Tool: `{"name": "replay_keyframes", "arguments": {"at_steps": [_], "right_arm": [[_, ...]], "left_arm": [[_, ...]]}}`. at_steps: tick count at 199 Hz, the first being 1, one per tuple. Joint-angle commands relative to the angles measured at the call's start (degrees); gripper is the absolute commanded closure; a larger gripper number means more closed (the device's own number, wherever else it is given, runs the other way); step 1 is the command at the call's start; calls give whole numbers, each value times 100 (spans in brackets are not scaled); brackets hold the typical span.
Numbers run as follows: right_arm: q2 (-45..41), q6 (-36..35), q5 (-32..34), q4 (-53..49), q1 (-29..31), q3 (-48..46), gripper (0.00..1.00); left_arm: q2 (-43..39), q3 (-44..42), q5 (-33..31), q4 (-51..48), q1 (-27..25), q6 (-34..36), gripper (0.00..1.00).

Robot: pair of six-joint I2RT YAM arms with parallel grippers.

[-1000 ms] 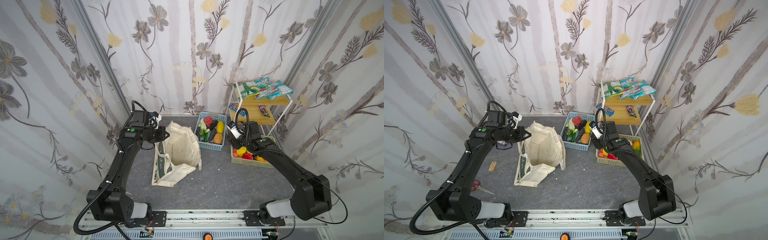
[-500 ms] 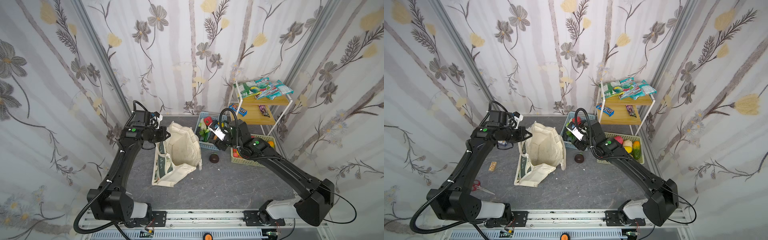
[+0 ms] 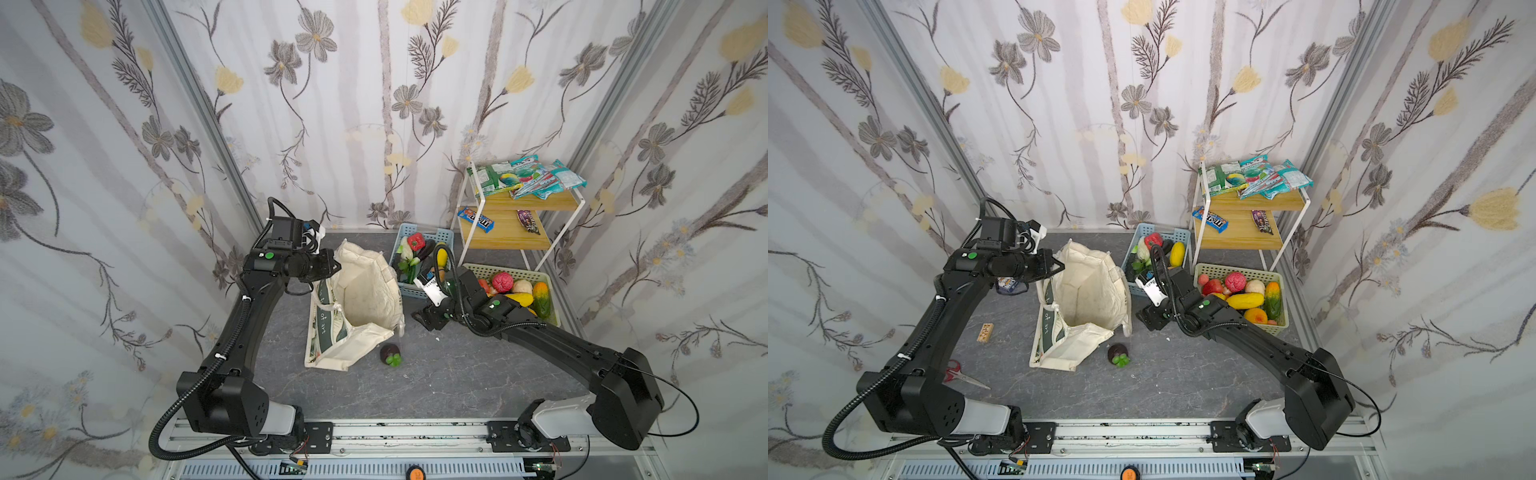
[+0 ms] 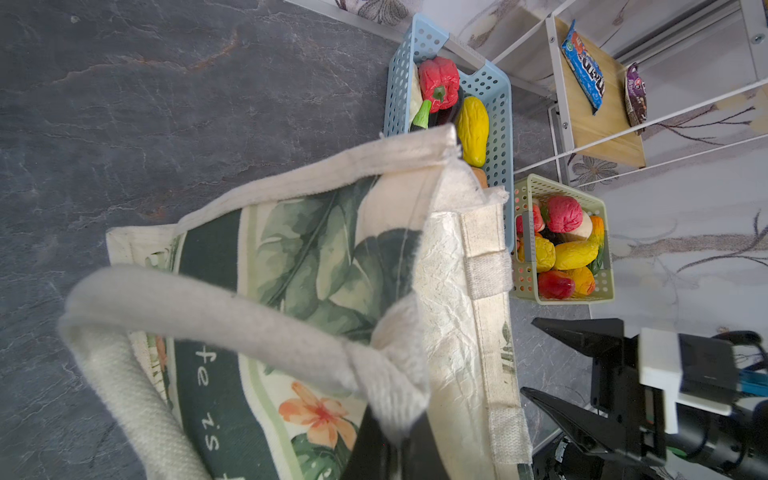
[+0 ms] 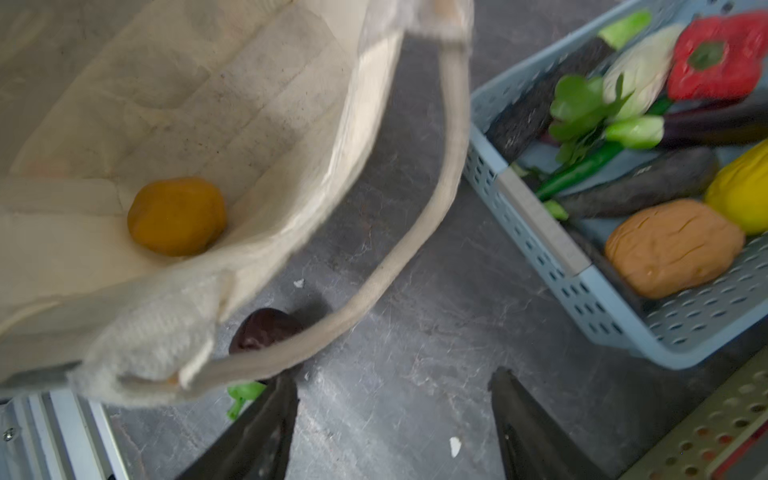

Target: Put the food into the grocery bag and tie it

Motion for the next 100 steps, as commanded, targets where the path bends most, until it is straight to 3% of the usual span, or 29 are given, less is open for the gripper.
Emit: {"name": "replay_keyframes", "arguments": {"at_steps": [1,34,68,100], "right_arm": [[-258,654,-528,580,25,-348,25],[-738,899,-1140,1724,61,-1433,20],[-1115,953,-1590,2351,141,-2044,20],[-1568,705,-1521,2750,468,-2502,16]], "left_arm": [[35,68,47,209,-7,0,100],[132,199,-280,37,8,-2,100],[-17,11,-462,124,4,-433,100],[-133,-219,-375,245,4,-510,100]]}}
